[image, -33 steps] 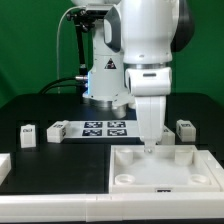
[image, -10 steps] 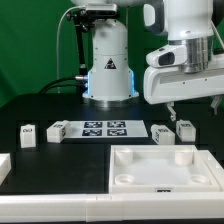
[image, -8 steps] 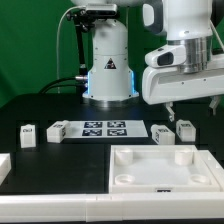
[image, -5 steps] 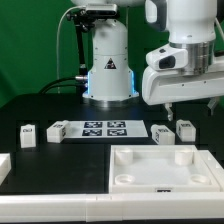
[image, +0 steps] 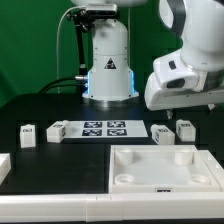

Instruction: Assemble one leg

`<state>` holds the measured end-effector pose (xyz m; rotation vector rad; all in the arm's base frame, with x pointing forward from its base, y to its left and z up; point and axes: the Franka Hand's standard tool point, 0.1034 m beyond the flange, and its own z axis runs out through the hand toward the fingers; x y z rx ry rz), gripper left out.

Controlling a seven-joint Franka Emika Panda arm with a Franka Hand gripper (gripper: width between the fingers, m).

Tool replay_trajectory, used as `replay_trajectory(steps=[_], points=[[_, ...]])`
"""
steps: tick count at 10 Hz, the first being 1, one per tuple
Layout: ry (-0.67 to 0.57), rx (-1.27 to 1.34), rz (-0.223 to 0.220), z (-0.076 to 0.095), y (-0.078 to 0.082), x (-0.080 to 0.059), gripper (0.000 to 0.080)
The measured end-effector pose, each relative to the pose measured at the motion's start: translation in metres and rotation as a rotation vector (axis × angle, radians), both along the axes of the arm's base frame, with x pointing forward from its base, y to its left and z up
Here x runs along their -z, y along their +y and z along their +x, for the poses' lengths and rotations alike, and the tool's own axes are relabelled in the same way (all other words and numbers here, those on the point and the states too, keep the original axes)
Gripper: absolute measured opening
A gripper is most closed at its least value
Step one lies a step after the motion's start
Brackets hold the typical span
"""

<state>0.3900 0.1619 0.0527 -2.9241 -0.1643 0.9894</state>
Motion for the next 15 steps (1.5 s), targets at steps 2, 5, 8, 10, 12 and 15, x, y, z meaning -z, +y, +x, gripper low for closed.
replay_trajectory(steps=[2, 5, 8, 10, 12, 15], points=[[0.157, -0.015, -0.013, -0.010, 0.000, 0.002, 0.0649], [0.223, -0.009, -0.017, -0.012, 0.003, 0.019, 0.0649], [0.213, 0.001, -0.023, -0.022, 0.003, 0.037, 0.0649], [0.205, 0.009, -0.031, -0.026, 0.003, 0.042, 0.0649], [0.202, 0.007, -0.040, -0.029, 0.008, 0.043, 0.0649], [0.204, 0.005, -0.039, -0.030, 0.007, 0.044, 0.0548]])
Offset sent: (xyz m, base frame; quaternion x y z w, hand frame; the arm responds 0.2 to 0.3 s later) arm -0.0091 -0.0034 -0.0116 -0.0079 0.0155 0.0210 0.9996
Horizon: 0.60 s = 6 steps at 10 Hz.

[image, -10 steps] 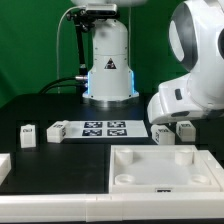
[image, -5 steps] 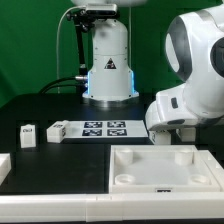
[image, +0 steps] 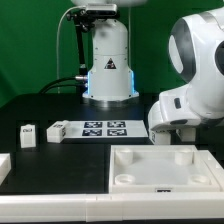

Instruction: Assemble one leg

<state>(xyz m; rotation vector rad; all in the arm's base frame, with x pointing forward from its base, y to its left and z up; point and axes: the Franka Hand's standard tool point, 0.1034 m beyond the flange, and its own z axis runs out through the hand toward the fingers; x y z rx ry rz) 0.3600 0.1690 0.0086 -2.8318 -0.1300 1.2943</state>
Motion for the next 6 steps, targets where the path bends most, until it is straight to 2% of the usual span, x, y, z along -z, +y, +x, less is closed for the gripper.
replay_trajectory(steps=[1, 2, 3, 6], points=[[0.000, 0.000, 0.000, 0.0003, -0.0002, 0.0000, 0.0548], [-0.001, 0.000, 0.000, 0.0007, -0.0001, -0.0002, 0.0365], [-0.002, 0.001, 0.001, 0.0017, 0.0001, -0.0005, 0.0290], [-0.007, 0.002, 0.004, 0.0044, -0.0009, -0.0016, 0.0290]])
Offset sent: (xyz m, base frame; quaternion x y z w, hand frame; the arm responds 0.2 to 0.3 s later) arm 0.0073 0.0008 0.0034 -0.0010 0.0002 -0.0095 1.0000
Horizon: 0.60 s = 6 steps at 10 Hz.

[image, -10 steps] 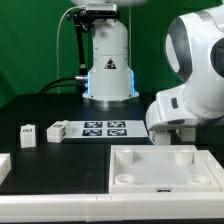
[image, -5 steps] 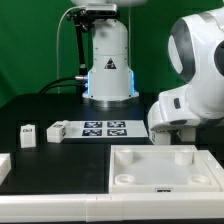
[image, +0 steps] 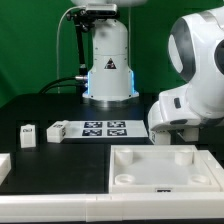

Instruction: Assemble one leg

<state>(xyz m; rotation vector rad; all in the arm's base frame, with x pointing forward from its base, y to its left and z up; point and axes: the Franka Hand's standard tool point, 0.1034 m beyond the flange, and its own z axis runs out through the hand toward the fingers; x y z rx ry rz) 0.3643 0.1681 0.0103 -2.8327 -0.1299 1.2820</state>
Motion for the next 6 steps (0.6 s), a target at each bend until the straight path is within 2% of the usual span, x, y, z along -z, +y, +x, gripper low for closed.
replay_trajectory(steps=[2, 4, 6], points=[[0.000, -0.003, 0.008, 0.003, -0.003, -0.007, 0.0290], [0.030, -0.011, 0.010, 0.007, -0.014, -0.041, 0.0290], [0.017, -0.012, 0.010, 0.016, -0.021, -0.069, 0.0290]])
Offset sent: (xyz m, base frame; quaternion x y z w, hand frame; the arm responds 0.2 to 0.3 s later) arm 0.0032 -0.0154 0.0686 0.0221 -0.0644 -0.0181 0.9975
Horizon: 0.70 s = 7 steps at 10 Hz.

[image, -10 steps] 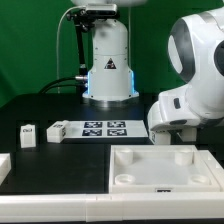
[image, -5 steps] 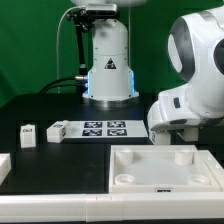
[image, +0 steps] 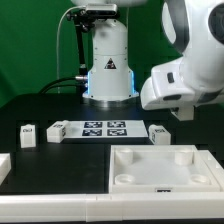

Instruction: Assemble one leg

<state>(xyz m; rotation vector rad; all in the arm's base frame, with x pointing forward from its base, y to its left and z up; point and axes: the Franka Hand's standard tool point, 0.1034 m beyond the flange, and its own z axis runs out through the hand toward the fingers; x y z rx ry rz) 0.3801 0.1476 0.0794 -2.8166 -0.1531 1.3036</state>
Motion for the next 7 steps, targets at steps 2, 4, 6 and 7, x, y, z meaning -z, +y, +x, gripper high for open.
replay_trajectory(steps=[2, 4, 6, 7], points=[[0.012, -0.009, -0.001, 0.010, -0.001, -0.026, 0.0290], [-0.026, -0.003, 0.003, 0.014, 0.001, -0.020, 0.0290], [-0.105, 0.007, 0.011, 0.022, 0.002, -0.017, 0.0290], [-0.201, 0.016, 0.016, 0.026, 0.002, -0.018, 0.0290]])
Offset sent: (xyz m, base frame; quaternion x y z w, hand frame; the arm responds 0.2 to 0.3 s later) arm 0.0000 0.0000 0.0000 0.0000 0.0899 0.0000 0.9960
